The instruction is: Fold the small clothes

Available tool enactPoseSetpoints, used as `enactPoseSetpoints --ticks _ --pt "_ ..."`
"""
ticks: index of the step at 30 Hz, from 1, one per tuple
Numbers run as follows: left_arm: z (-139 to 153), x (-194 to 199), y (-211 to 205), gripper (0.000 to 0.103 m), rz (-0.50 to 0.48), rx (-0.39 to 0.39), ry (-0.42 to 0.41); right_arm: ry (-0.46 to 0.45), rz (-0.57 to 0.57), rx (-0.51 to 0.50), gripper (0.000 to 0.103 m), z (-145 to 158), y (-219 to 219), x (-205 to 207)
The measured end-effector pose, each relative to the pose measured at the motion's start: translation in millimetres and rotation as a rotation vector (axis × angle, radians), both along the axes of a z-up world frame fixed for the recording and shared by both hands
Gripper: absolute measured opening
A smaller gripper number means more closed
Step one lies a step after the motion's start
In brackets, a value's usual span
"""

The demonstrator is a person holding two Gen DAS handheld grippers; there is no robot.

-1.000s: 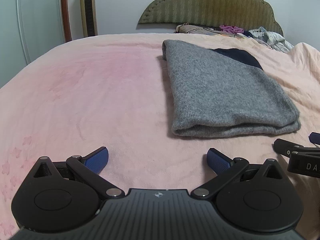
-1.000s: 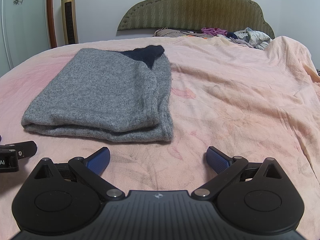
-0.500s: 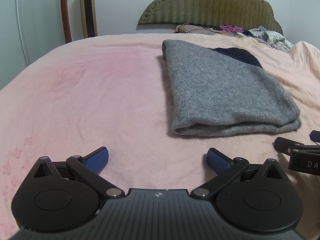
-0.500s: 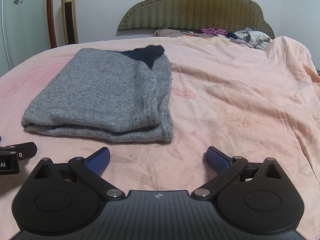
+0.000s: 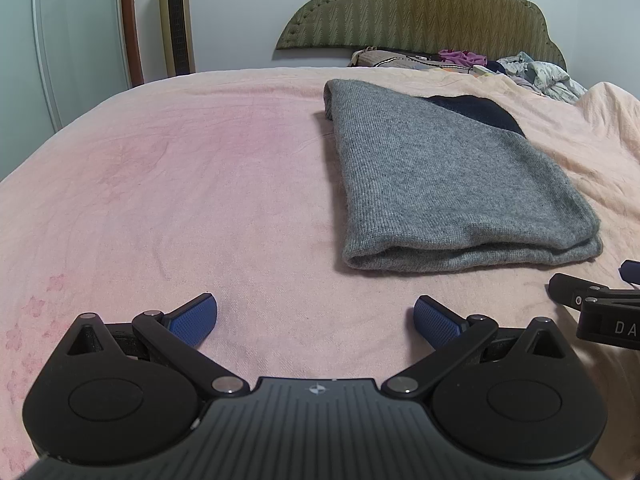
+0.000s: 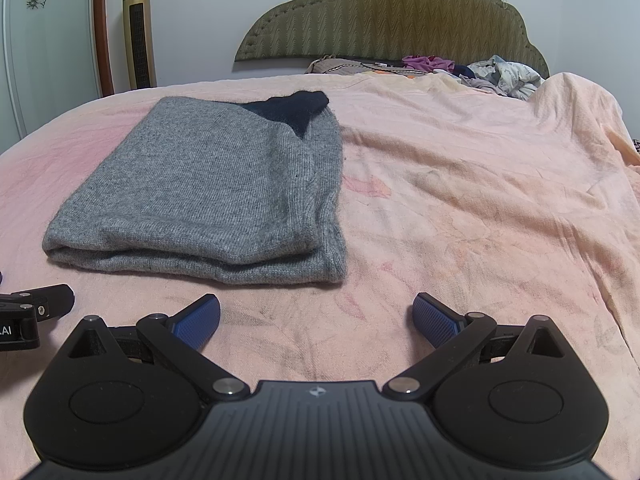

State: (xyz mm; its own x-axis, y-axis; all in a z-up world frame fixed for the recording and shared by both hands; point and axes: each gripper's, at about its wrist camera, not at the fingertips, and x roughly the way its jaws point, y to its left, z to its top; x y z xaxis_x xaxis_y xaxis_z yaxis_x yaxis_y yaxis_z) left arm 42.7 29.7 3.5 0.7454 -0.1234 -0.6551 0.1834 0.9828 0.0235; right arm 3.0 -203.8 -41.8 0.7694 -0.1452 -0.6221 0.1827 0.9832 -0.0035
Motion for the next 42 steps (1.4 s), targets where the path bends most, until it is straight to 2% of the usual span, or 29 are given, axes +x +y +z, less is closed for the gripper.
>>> enactPoseSetpoints --ticks 20,23,27,34,36,39,42 --pt "10 -1 8 0.103 0.009 0.003 0.028 0.005 0.001 0.020 0.103 10 3 -6" --pt "14 -2 10 0.103 0.006 0.043 0.016 0.000 0.013 0.029 0.103 16 7 -8" --pt "25 -1 22 0.103 0.036 0.114 -0.043 -0.003 0.022 0.015 0.103 20 13 -9" --pt "52 3 53 0.103 0.201 0.291 -0.201 -0.004 0.018 0.027 0.103 23 13 -10" --pt "56 2 55 0.103 0.184 0.259 -0.186 -0.002 0.017 0.029 0.103 23 13 -9" --pt "56 -5 45 0.103 0.101 0.136 -0.114 0.003 0.020 0.032 0.103 22 14 -8" --pt "48 -9 27 0.103 0.033 0.090 -0.062 0.001 0.035 0.015 0.103 23 17 -9"
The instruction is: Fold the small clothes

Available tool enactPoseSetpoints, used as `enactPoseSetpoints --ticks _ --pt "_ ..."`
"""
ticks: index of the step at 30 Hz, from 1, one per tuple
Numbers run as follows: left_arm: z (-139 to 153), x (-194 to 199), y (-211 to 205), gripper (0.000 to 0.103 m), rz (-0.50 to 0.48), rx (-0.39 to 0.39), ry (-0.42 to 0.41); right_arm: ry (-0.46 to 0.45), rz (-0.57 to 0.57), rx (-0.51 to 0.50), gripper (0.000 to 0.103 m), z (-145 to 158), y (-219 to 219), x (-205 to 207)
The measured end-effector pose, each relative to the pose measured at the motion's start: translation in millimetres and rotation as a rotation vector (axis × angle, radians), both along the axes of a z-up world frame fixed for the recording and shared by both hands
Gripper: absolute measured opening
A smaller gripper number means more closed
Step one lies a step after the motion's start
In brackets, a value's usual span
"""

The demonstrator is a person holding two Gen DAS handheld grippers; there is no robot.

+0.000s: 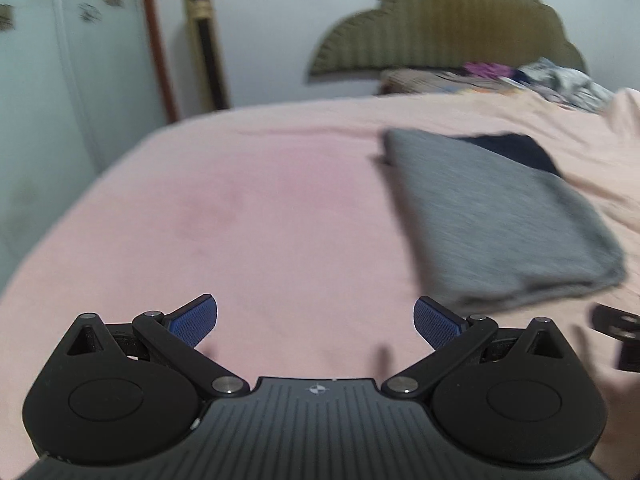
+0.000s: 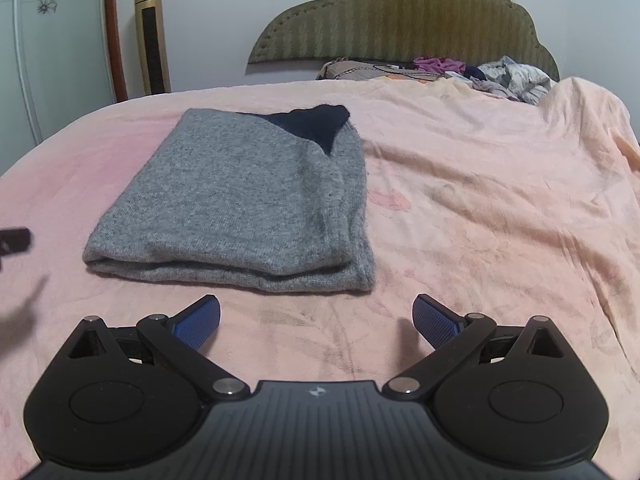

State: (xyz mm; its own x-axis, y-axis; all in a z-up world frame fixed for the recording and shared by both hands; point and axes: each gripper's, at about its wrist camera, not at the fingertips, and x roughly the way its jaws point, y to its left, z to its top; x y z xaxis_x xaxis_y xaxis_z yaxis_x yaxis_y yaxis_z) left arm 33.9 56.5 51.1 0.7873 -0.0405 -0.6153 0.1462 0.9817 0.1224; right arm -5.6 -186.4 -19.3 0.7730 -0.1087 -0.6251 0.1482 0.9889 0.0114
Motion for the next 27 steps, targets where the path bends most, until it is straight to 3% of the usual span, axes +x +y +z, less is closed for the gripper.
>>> enactPoseSetpoints --ticks 5,11,27 --pt "-13 -4 -17 0.103 -0.019 0.027 0.015 -0.009 0.011 -0.025 0.103 2 3 -2" --pt "-20 2 -4 0.103 0.006 -0.045 0.066 -0.010 0.003 -0.009 0.103 3 0 -2" --pt "-19 3 -10 0.103 0.012 -0.038 0.068 -0.036 0.015 0.005 0.103 14 6 -7"
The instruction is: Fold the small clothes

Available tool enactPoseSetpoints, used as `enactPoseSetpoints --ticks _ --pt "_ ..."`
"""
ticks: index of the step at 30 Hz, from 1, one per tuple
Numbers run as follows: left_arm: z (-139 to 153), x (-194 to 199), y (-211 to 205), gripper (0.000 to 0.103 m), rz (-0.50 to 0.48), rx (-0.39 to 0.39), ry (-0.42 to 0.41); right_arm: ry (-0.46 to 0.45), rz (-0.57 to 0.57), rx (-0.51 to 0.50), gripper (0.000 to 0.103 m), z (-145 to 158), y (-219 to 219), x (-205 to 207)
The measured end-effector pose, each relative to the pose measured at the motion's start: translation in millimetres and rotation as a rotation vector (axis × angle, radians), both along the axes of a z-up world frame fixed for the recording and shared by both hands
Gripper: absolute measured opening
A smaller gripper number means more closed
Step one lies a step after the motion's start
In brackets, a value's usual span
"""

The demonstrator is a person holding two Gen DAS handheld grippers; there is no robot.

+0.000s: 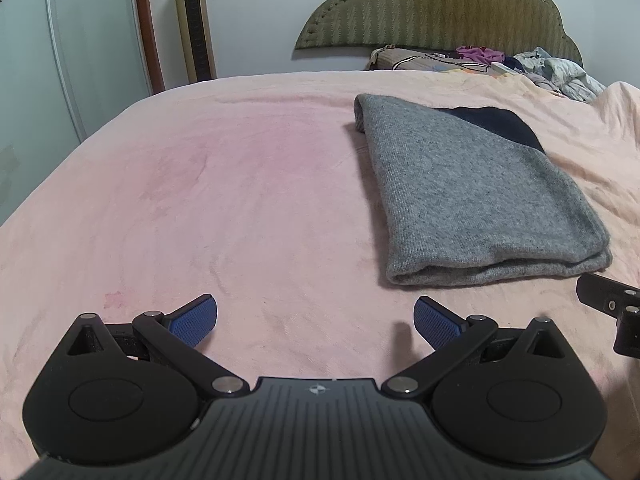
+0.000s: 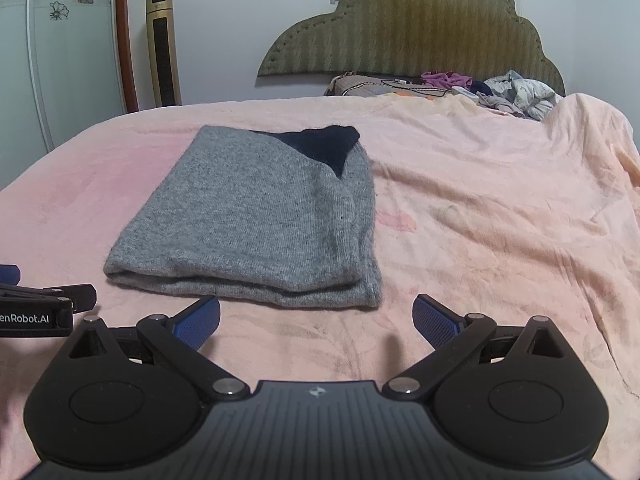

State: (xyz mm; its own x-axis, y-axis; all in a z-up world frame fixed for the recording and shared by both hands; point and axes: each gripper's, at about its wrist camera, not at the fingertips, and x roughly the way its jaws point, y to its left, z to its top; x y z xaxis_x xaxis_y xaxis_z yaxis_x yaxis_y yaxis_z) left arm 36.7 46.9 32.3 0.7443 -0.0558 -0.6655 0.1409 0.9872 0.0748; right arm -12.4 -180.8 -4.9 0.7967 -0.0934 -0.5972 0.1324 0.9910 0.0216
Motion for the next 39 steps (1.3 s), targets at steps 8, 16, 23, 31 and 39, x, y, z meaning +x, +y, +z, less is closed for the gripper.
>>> enactPoseSetpoints --ticks 8,16,23,31,39 --pt "-0.7 -0.8 -2.5 0.103 -0.002 0.013 -0.004 -0.001 -0.010 0.013 0.103 -1.0 -3.5 -1.5" --pt "-1.0 -0.7 -4.0 0.103 -0.009 0.027 -0.008 0.000 -0.005 0.012 0.103 -1.3 -3.1 -1.8" --pt "-1.1 -1.1 -4.9 0.103 -0.011 0.035 -0.013 0.000 -0.005 0.014 0.103 -1.3 -2.6 -2.1" --pt "-0.9 -1.5 -4.8 0.103 -0.010 0.037 -0.013 -0.001 -0.003 0.013 0.103 -1.6 -2.2 -2.7" --pt "4.3 -1.4 0.2 0.103 -0.011 0.034 -0.033 -0.002 -0.002 0.014 0.103 -0.7 -3.5 -2.3"
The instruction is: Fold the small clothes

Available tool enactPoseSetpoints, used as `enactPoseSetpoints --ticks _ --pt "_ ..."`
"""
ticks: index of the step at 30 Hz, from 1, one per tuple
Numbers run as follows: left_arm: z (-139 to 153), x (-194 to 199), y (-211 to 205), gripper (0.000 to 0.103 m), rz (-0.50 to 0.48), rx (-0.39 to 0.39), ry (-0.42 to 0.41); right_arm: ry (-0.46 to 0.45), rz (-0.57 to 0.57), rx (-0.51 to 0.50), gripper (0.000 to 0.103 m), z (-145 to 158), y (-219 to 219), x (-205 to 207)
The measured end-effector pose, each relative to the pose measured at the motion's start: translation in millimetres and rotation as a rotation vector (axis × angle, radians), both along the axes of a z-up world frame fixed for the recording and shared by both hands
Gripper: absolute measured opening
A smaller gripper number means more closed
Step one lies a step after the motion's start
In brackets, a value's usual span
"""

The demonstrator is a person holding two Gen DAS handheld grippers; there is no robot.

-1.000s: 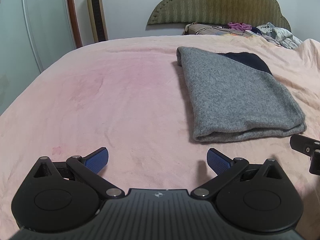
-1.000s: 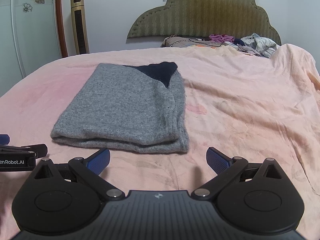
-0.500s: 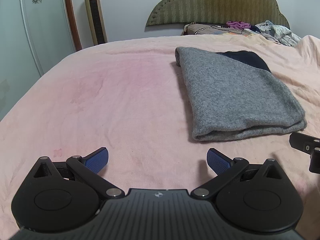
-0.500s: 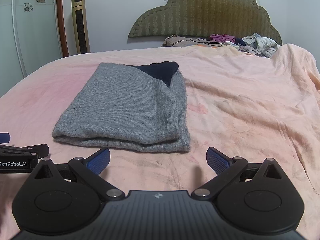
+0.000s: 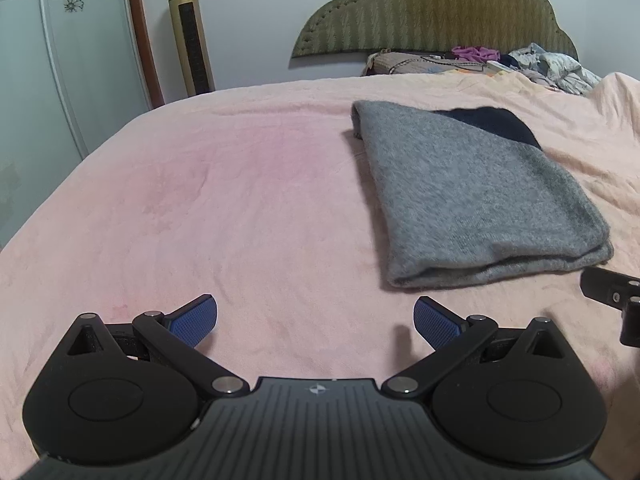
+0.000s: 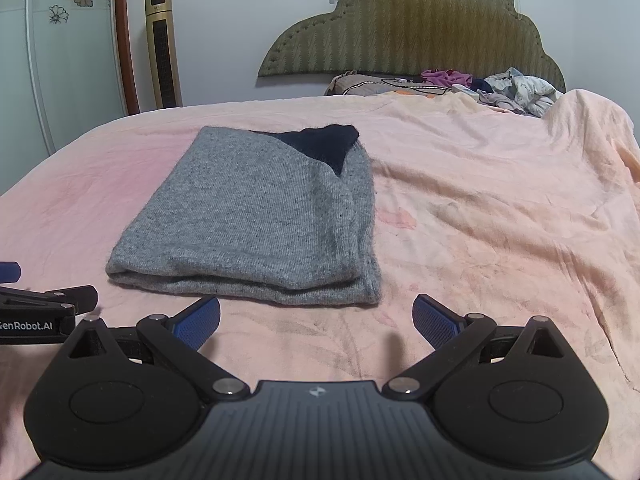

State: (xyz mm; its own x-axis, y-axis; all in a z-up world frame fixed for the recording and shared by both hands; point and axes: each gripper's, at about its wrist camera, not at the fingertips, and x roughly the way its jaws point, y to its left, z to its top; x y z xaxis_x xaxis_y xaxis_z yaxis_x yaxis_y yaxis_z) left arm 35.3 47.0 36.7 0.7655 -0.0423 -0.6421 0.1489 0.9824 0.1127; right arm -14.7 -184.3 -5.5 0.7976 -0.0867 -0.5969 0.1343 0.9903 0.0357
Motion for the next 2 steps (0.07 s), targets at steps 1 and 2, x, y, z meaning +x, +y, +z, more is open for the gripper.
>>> enactPoseSetpoints --ticks 1,2 --pt "1.2 1.5 4.0 0.103 0.004 -0.002 -0.006 0.000 0.001 0.001 0.103 0.2 -0.9 0.6" --pt "3.0 4.1 9.5 0.103 0.008 -0.004 -0.012 0.000 0.003 -0.002 0.103 0.6 -1.7 1.7"
